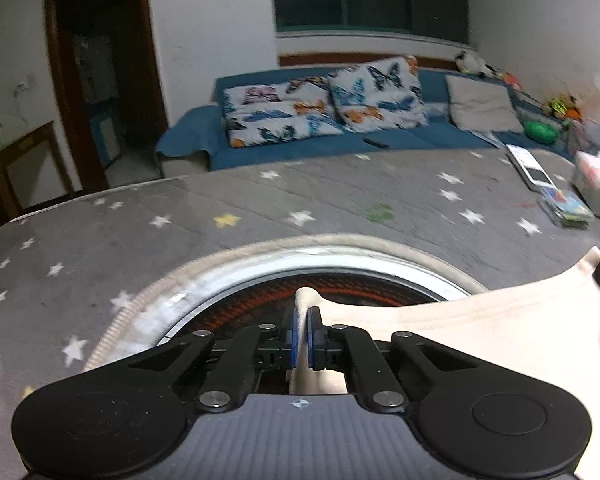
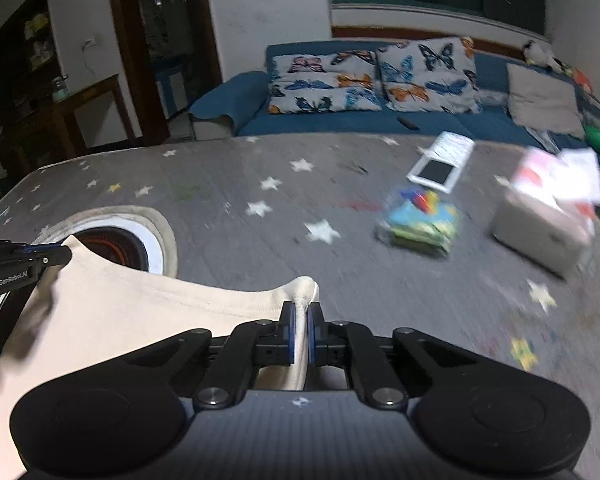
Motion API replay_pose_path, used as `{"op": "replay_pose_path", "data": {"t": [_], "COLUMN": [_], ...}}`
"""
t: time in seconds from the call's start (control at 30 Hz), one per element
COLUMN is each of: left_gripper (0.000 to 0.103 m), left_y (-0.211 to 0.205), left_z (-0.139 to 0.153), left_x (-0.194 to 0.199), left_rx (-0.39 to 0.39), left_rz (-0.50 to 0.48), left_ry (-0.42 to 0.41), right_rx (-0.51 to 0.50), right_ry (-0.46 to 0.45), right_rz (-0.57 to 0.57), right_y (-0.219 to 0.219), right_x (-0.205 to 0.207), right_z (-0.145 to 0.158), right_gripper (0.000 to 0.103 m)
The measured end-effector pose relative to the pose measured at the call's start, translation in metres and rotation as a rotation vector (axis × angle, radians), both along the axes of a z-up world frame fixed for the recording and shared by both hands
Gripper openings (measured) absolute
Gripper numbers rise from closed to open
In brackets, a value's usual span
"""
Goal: Fold clothes
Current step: 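Grasp the sweatshirt sleeve cuff with the right gripper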
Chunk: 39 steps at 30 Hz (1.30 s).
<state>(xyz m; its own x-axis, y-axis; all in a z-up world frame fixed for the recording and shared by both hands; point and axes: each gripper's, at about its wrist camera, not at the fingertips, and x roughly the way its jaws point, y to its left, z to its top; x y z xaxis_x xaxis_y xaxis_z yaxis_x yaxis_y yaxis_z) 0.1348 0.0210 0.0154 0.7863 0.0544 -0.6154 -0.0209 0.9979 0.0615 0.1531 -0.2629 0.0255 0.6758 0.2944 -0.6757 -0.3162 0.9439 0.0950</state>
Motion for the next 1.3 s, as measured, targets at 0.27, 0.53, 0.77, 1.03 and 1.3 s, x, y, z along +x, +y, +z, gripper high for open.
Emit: {"op": "replay_pose_path", "data": {"t": [0.27,0.53,0.77,1.03,1.3], "left_gripper": [0.008,0.015,0.015,0.015,0.020], "left_y": [0.020,0.015,-0.009,-0.067,-0.130], "left_z": [-0.007,0.000,0.021,0.027,0.022], "left_x": [0.011,-0.005,-0.055,-0.126,-0.178], "left_rx": [0.010,-0.009,-0.066,-0.131,-0.082], "left_rz": [0.060,0.056,-0.042,-0.269,-0.471], "left_ry": [0.028,0.029,0.009,0.042,0.028], "right_rx": [-0.045,-0.060,-0.092,-0.108,-0.033], "right_ry": [0.007,-0.027,-0.061,-0.030,-0.010], "right_rz": [0.041,0.077,0.035,-0.237,-0.455], "right_y": [0.028,0.005,-0.049,-0.128,-0.185], "right_x": [0.035,0.001,-0.079,-0.150,-0.193], "right_z": [-0.014,0.019,0.035,0.014,-0.005], "right_gripper": [0.010,0.025,0.038,0.040,0.040]}}
